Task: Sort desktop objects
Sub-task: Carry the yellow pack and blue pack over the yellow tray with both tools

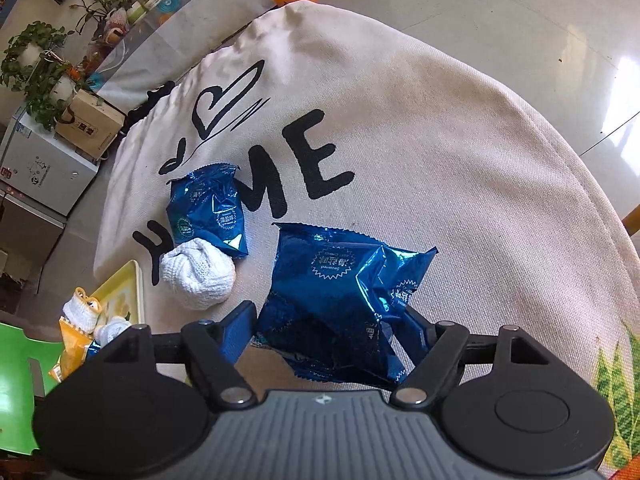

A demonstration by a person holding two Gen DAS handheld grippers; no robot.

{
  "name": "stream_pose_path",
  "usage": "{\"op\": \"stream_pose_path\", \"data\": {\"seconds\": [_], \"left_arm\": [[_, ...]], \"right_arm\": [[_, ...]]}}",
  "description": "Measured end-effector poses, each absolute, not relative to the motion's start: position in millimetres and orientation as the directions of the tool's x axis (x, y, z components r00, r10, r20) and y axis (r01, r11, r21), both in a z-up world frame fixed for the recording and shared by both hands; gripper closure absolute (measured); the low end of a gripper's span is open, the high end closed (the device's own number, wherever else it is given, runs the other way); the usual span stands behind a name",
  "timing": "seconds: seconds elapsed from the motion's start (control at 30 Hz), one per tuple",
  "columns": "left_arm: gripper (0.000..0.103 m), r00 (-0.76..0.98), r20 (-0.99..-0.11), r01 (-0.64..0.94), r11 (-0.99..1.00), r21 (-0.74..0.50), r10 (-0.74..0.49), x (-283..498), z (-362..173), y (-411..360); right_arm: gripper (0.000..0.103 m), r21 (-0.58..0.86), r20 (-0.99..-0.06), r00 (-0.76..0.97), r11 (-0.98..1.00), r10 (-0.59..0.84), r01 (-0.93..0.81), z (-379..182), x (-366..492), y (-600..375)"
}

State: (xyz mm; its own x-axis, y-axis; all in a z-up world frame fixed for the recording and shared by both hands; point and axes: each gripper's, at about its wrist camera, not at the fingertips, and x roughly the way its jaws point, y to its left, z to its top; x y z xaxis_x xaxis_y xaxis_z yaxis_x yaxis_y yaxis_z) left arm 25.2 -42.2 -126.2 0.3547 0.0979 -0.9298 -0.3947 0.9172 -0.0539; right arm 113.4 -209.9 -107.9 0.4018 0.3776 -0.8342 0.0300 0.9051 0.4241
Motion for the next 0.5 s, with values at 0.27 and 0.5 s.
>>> {"op": "stream_pose_path", "data": {"seconds": [0.27,0.5], "left_arm": [[0.045,0.38,-0.923,-0.428,0.895,-0.124,0.054,3,-118,-40],[0.045,0.437,-0.897,-0.44,0.886,-0.145,0.071,-14,-91,-28]], "right_arm": [[0.028,0.412,-0.826,0.414,0.911,0.382,-0.018,-92,93,-215],[0.028,0.416,-0.807,0.43,0.907,0.405,-0.073,-77,72,-212]]}}
